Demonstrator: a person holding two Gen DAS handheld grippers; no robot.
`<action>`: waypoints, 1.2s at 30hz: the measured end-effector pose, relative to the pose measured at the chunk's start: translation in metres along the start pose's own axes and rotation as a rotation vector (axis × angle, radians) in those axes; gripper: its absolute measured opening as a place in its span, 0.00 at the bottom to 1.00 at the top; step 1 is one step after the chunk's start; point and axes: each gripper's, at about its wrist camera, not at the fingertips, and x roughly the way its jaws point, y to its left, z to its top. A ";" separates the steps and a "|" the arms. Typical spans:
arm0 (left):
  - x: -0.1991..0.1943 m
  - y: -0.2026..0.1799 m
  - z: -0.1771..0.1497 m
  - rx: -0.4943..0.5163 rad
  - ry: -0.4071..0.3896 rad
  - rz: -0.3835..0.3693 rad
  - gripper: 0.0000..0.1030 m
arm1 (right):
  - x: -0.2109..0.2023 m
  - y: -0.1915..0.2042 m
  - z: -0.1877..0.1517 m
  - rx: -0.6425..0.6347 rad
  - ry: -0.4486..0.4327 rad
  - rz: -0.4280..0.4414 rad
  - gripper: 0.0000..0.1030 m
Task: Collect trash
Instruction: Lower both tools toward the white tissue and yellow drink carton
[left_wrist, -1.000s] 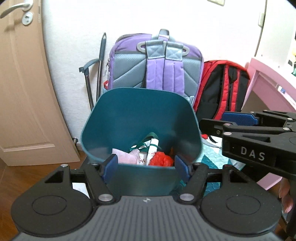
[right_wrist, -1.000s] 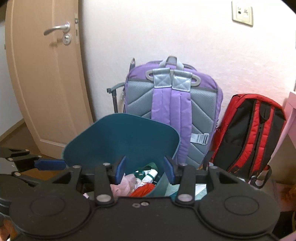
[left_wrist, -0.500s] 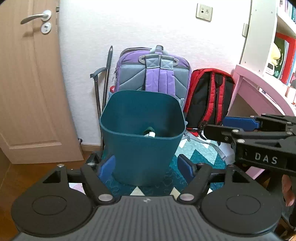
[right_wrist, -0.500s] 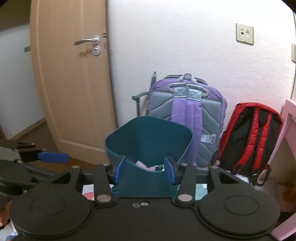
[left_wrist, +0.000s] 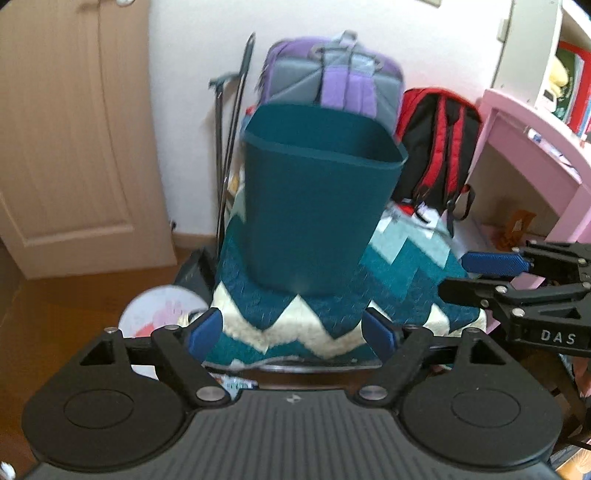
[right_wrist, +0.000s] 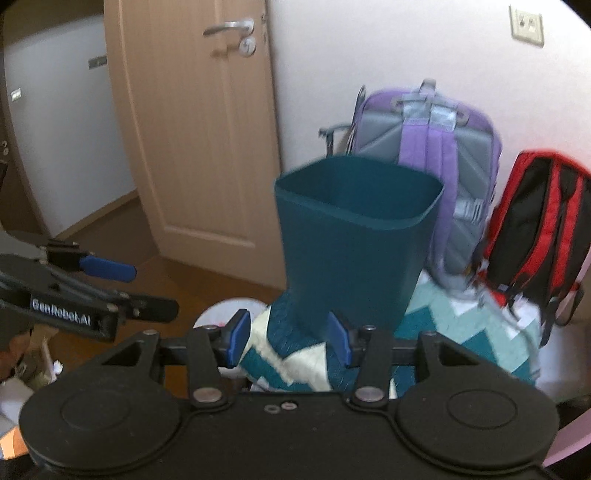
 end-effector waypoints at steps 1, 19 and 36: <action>0.007 0.007 -0.006 -0.012 0.011 -0.004 0.82 | 0.006 0.001 -0.008 0.005 0.011 0.009 0.46; 0.201 0.154 -0.133 -0.261 0.372 0.103 0.83 | 0.193 -0.003 -0.152 0.136 0.386 0.019 0.46; 0.381 0.244 -0.269 -0.509 0.688 0.146 0.83 | 0.370 -0.016 -0.256 0.217 0.677 -0.051 0.46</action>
